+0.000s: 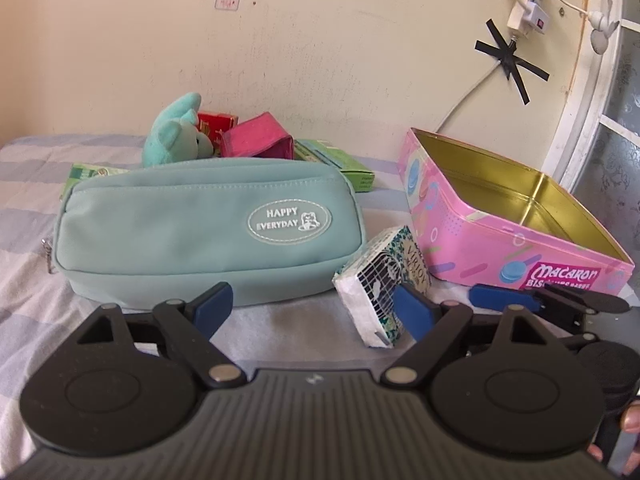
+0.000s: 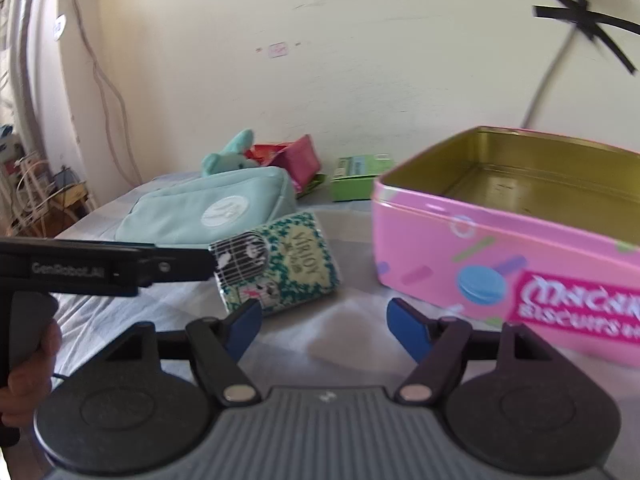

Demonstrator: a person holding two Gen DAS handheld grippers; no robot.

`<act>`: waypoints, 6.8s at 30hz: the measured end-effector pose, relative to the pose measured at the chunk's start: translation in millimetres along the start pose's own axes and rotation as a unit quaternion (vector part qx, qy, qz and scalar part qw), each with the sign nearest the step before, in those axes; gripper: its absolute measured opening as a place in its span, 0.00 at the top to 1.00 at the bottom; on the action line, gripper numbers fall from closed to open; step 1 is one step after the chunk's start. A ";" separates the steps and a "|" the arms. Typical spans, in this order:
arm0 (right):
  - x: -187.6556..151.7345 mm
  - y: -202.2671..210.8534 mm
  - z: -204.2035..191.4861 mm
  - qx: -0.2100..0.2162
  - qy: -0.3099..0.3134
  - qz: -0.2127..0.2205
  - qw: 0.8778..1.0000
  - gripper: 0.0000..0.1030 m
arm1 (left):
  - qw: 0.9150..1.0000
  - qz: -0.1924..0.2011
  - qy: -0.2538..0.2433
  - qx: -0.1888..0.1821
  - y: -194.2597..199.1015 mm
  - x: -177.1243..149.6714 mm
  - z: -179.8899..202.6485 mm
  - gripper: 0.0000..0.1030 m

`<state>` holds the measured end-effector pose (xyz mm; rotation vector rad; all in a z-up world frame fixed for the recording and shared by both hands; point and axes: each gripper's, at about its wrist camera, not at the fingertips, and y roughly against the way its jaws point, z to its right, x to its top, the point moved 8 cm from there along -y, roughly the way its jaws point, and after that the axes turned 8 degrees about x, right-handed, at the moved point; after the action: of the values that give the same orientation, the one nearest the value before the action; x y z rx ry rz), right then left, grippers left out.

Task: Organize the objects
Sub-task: 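Grasp the patterned tissue pack with the left tool and lift it, then lower the tissue pack into the pink tin and open the left tool, then move the right tool to the teal pencil case, then close the right tool on the teal pencil case and lift it, then lower the pencil case into the pink tin and open the right tool, then move the right tool to the Crest toothpaste box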

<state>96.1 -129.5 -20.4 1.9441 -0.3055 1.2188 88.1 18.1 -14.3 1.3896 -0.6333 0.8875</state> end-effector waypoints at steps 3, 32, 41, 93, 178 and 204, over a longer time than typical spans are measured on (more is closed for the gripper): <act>5.2 -11.8 -4.0 0.012 0.032 -0.014 0.999 0.30 | 1.000 -0.013 0.008 -0.007 -4.4 -0.2 -0.6 0.14; -0.4 -4.9 -30.2 0.085 0.041 -0.020 0.995 0.61 | 0.995 -0.025 -0.014 -0.090 7.7 -6.2 24.1 0.33; 21.5 62.5 3.6 -0.041 0.046 0.115 0.992 0.61 | 0.983 0.041 -0.081 -0.163 24.1 34.3 111.2 0.33; 39.1 18.5 -34.4 -0.118 0.159 0.107 0.974 0.52 | 0.976 0.088 0.170 0.100 12.7 52.9 -152.4 0.19; 5.3 169.4 161.6 -0.315 -0.077 0.219 0.920 0.26 | 0.987 0.076 -0.134 -0.056 -39.2 61.6 207.3 0.27; -7.1 96.5 47.2 -0.188 -0.057 0.128 0.972 0.28 | 0.992 0.049 -0.106 0.041 -11.3 31.4 82.3 0.21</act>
<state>67.6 -228.1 12.0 1.6796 -0.8071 1.1141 124.5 -57.8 14.1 1.5499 -0.8403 0.8579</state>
